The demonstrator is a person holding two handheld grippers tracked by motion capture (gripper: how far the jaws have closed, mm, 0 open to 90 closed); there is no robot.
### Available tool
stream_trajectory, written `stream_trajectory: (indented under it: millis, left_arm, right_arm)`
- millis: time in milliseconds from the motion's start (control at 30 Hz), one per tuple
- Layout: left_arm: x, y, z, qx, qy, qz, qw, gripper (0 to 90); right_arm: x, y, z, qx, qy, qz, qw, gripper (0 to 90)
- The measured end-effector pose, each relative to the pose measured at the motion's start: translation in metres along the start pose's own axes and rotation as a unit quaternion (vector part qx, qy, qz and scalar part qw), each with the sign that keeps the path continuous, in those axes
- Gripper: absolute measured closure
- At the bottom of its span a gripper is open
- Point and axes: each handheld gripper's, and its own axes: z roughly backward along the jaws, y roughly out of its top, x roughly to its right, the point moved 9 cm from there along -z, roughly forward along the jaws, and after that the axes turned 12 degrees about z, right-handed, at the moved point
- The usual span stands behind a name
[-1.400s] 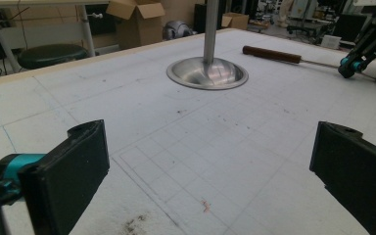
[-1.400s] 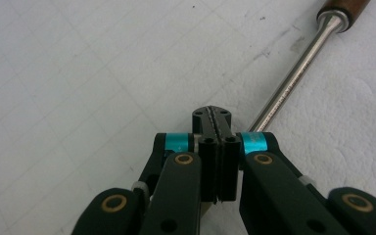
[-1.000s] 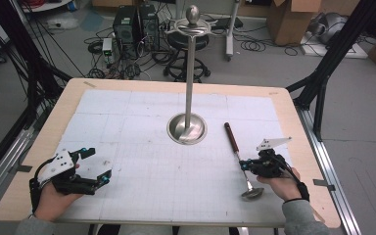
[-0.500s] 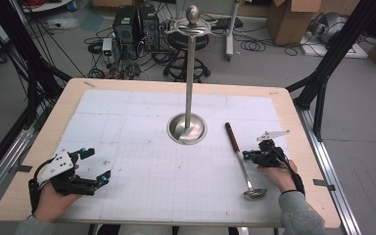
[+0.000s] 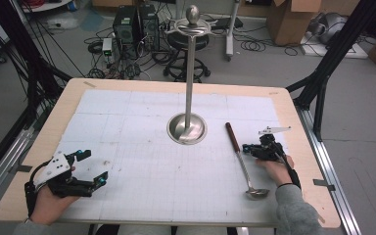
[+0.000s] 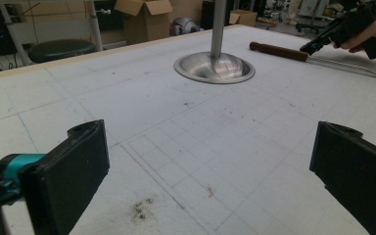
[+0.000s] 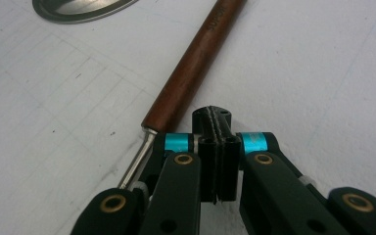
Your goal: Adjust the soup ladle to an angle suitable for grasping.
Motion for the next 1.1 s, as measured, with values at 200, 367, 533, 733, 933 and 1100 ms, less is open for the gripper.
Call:
stream_trajectory:
  millis: [200, 367, 533, 733, 933, 1100]
  left_arm:
    - [-0.001, -0.001, 0.003, 0.000, 0.005, 0.001, 1.0000, 1.7]
    - [-0.001, -0.001, 0.005, 0.001, 0.007, 0.001, 1.0000, 1.7]
    - [-0.002, -0.001, 0.006, 0.002, 0.009, 0.001, 1.0000, 1.7]
    - [-0.002, -0.001, 0.007, 0.003, 0.010, 0.001, 0.9999, 1.7]
    - [-0.002, -0.001, 0.007, 0.002, 0.010, 0.000, 1.0000, 1.7]
    - [-0.002, -0.001, 0.007, 0.002, 0.011, 0.001, 0.9999, 1.7]
  right_arm:
    - [-0.001, 0.007, -0.007, 0.004, 0.001, 0.006, 1.0000, 90.0]
    - [-0.007, 0.012, -0.013, 0.005, 0.009, 0.014, 0.9998, 90.0]
    - [-0.014, 0.016, -0.018, 0.005, 0.027, 0.018, 0.9995, 90.0]
    - [-0.026, 0.021, -0.023, 0.001, 0.048, 0.035, 0.9983, 90.0]
    - [-0.030, 0.022, -0.025, 0.000, 0.058, 0.040, 0.9975, 90.0]
    - [-0.038, 0.024, -0.027, -0.005, 0.073, 0.047, 0.9962, 90.0]
